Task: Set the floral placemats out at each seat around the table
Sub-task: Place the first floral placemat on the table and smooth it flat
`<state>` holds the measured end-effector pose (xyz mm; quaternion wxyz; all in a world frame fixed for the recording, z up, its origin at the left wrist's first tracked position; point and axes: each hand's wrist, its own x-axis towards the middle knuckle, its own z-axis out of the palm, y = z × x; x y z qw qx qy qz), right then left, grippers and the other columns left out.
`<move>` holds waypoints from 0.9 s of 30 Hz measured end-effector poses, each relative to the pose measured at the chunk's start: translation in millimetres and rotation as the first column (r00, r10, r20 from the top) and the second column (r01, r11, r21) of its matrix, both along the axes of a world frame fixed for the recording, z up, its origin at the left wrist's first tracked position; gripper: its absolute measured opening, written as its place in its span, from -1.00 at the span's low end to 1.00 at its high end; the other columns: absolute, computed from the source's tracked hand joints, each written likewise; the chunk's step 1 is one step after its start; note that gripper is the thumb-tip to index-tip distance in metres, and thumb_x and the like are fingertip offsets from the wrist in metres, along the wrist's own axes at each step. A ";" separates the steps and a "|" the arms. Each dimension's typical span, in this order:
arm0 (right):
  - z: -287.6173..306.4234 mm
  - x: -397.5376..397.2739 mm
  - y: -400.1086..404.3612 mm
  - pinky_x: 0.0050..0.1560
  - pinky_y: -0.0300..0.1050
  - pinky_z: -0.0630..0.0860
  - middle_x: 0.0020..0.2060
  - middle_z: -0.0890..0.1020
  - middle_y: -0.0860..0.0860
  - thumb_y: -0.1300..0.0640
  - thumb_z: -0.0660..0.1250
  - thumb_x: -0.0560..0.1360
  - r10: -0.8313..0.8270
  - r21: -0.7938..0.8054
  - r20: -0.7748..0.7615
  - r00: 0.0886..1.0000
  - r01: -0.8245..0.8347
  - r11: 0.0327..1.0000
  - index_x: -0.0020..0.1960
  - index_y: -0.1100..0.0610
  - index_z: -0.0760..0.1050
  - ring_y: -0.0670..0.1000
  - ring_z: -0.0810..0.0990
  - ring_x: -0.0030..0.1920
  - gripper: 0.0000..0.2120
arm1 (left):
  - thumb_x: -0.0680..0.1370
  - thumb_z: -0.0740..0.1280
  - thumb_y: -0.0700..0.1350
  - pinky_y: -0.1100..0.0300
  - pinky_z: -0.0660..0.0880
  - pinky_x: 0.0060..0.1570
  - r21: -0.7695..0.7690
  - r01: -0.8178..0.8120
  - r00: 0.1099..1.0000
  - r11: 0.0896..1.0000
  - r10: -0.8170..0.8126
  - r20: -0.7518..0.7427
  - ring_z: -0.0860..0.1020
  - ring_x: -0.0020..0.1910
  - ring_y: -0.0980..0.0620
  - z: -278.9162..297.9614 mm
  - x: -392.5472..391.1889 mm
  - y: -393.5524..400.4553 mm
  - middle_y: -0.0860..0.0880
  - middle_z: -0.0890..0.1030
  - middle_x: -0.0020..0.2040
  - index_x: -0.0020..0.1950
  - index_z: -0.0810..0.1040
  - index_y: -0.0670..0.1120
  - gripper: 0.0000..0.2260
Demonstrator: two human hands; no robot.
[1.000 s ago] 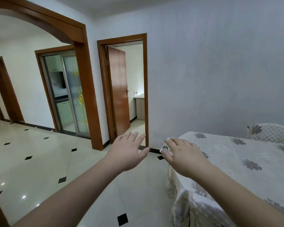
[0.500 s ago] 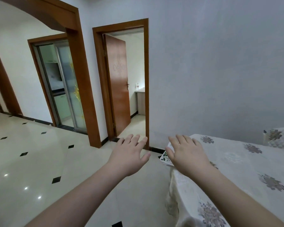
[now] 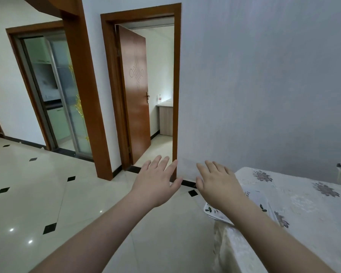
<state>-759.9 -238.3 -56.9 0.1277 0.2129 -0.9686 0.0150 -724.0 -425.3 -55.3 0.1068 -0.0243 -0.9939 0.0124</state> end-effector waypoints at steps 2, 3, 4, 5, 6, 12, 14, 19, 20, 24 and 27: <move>-0.2 -19.4 -14.4 0.49 0.05 0.12 0.55 0.22 0.06 -0.07 -0.04 0.65 -0.027 -0.015 0.004 1.000 0.027 1.000 0.56 0.02 0.09 0.07 0.16 0.54 -0.50 | 0.64 -0.12 0.30 -0.04 -0.10 0.55 -0.003 0.019 1.000 1.000 -0.019 0.012 -0.07 0.62 -0.03 -1.0 -21.4 -18.6 0.00 0.03 0.65 0.63 -0.03 0.13 -0.42; -1.1 -30.2 -21.2 0.49 0.05 0.12 0.55 0.21 0.06 -0.06 -0.04 0.65 -0.043 -0.021 0.004 0.999 0.043 0.999 0.56 0.02 0.09 0.06 0.16 0.54 -0.50 | 0.64 -0.12 0.30 -0.04 -0.10 0.55 0.006 0.025 1.000 1.000 -0.025 0.013 -0.07 0.62 -0.03 -1.0 -35.7 -27.8 0.00 0.03 0.65 0.63 -0.03 0.13 -0.42; -2.4 -40.7 -26.2 0.49 0.05 0.12 0.55 0.21 0.06 -0.06 -0.04 0.65 -0.053 -0.023 0.007 0.999 0.054 0.998 0.56 0.02 0.10 0.06 0.16 0.54 -0.50 | 0.64 -0.12 0.29 -0.03 -0.10 0.55 0.021 0.030 0.999 0.999 -0.031 0.016 -0.07 0.62 -0.03 -1.8 -50.2 -35.3 0.00 0.03 0.65 0.63 -0.03 0.13 -0.42; -3.6 -50.8 -29.5 0.49 0.05 0.12 0.55 0.21 0.06 -0.06 -0.04 0.65 -0.062 -0.020 0.011 0.998 0.062 0.998 0.56 0.02 0.10 0.06 0.16 0.54 -0.50 | 0.64 -0.11 0.29 -0.03 -0.09 0.55 0.034 0.038 0.999 0.999 -0.039 0.016 -0.07 0.62 -0.03 -3.0 -64.1 -40.6 0.00 0.04 0.65 0.63 -0.02 0.12 -0.42; -5.1 -60.3 -31.6 0.49 0.04 0.11 0.55 0.20 0.06 -0.06 -0.04 0.65 -0.073 -0.012 0.012 0.997 0.073 0.997 0.56 0.02 0.09 0.06 0.16 0.54 -0.50 | 0.65 -0.11 0.28 -0.03 -0.08 0.55 0.045 0.047 0.999 0.998 -0.047 0.012 -0.06 0.62 -0.03 -5.0 -77.0 -43.4 0.00 0.05 0.65 0.63 -0.01 0.12 -0.43; -15.4 -113.9 -28.5 0.49 0.06 0.06 0.56 0.19 0.06 -0.13 -0.06 0.66 -0.170 0.014 -0.002 0.985 0.170 0.985 0.57 0.02 0.08 0.08 0.15 0.54 -0.48 | 0.65 -0.06 0.27 -0.03 -0.06 0.54 0.045 0.141 0.989 0.989 -0.139 -0.042 -0.02 0.61 0.01 -19.9 -151.1 -37.0 0.03 0.09 0.64 0.63 0.04 0.09 -0.43; -21.9 -133.8 -21.7 0.48 0.05 0.08 0.55 0.21 0.06 -0.14 -0.06 0.66 -0.191 0.029 -0.003 0.982 0.191 0.981 0.56 0.02 0.10 0.08 0.17 0.53 -0.48 | 0.65 -0.06 0.27 -0.03 -0.05 0.54 0.042 0.174 0.984 0.984 -0.172 -0.047 -0.01 0.61 0.00 -24.4 -179.2 -27.8 0.02 0.09 0.64 0.63 0.04 0.08 -0.42; -43.8 -196.4 6.3 0.49 0.06 0.06 0.56 0.17 0.06 -0.17 -0.08 0.66 -0.248 0.048 0.042 0.968 0.246 0.968 0.58 0.03 0.05 0.08 0.14 0.54 -0.45 | 0.64 -0.07 0.27 -0.03 -0.03 0.54 0.036 0.243 0.970 0.969 -0.243 -0.012 0.00 0.61 -0.02 -43.8 -255.1 1.0 -0.01 0.09 0.64 0.62 0.02 0.07 -0.42; -47.5 -210.1 13.6 0.49 0.06 0.07 0.56 0.18 0.06 -0.17 -0.07 0.66 -0.258 0.047 0.045 0.965 0.256 0.966 0.58 0.03 0.05 0.09 0.15 0.54 -0.45 | 0.64 -0.07 0.27 -0.03 -0.04 0.54 0.031 0.252 0.968 0.967 -0.253 0.003 -0.01 0.62 -0.02 -48.0 -271.0 8.0 -0.01 0.08 0.64 0.62 0.01 0.07 -0.42; -58.2 -261.4 41.8 0.50 0.06 0.07 0.55 0.18 0.05 -0.16 -0.07 0.66 -0.304 0.022 0.072 0.950 0.304 0.953 0.58 0.03 0.04 0.07 0.14 0.54 -0.45 | 0.64 -0.08 0.28 -0.05 -0.02 0.56 -0.003 0.307 0.951 0.952 -0.307 0.049 0.00 0.62 -0.03 -61.0 -332.1 40.9 -0.02 0.08 0.64 0.63 0.01 0.06 -0.41; -62.6 -298.4 66.0 0.50 0.07 0.08 0.54 0.21 0.05 -0.15 -0.06 0.66 -0.325 0.009 0.092 0.941 0.325 0.946 0.57 0.03 0.07 0.06 0.15 0.54 -0.47 | 0.64 -0.07 0.28 -0.05 -0.03 0.56 0.000 0.354 0.934 0.935 -0.353 0.061 -0.01 0.61 -0.03 -65.7 -377.1 64.7 -0.02 0.07 0.64 0.63 0.01 0.06 -0.41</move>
